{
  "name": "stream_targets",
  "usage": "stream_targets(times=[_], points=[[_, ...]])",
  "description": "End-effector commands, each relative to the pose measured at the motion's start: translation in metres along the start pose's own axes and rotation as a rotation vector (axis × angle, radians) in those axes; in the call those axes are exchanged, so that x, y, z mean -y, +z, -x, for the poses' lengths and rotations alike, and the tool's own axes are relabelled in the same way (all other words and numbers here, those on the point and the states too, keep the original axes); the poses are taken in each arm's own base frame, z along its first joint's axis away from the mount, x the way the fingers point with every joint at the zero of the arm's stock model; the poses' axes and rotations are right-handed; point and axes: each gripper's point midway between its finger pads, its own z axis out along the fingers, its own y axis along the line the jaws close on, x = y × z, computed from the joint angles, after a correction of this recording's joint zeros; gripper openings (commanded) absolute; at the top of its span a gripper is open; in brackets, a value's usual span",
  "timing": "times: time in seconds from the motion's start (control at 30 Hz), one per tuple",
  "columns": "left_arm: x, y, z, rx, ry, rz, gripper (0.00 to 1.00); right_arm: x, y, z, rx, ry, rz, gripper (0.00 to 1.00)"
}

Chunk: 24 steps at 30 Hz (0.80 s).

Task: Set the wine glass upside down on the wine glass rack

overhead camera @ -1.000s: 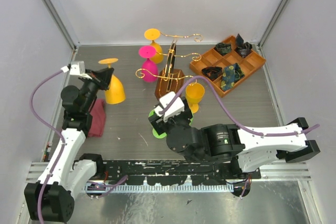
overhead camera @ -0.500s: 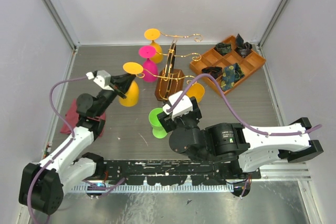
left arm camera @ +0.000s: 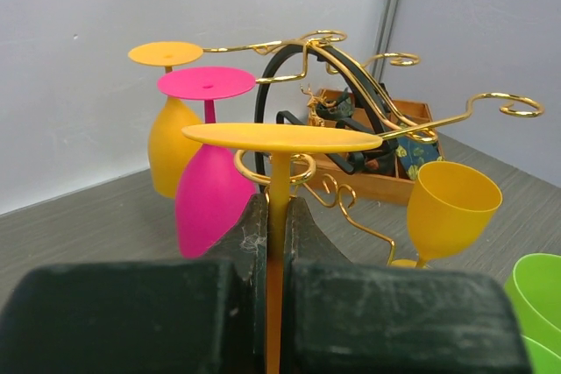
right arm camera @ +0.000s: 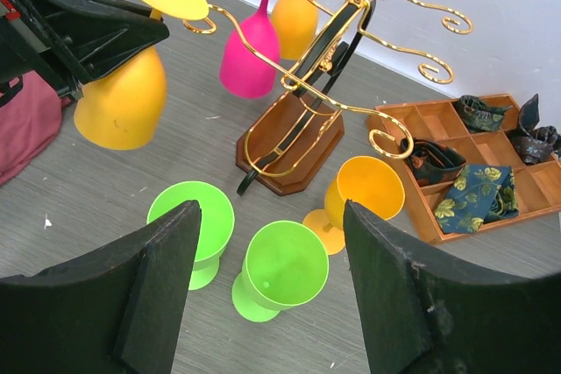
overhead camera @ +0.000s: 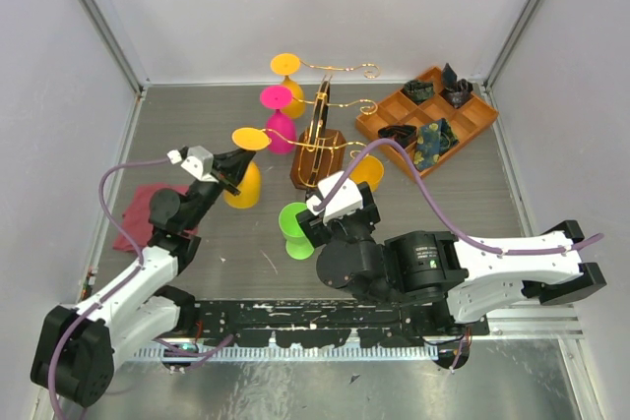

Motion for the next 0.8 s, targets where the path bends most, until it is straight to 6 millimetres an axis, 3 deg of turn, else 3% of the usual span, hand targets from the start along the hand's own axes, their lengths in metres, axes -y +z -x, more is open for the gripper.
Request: stream_targets(times=[0.0,0.53,0.73,0.77], points=[[0.002,0.001,0.007,0.060,0.014,0.000,0.00,0.010,-0.002,0.009,0.024,0.045,-0.038,0.72],[0.007,0.025,-0.001,0.152,-0.042,0.011,0.00,0.011,-0.002,0.009,0.022,0.041,-0.037,0.72],[0.021,0.038,-0.008,0.150,-0.046,-0.022,0.00,0.014,-0.003,0.008,0.022,0.034,-0.044,0.72],[0.022,0.041,-0.019,0.127,-0.049,-0.021,0.00,0.014,-0.003,0.008,0.022,0.035,-0.044,0.72]])
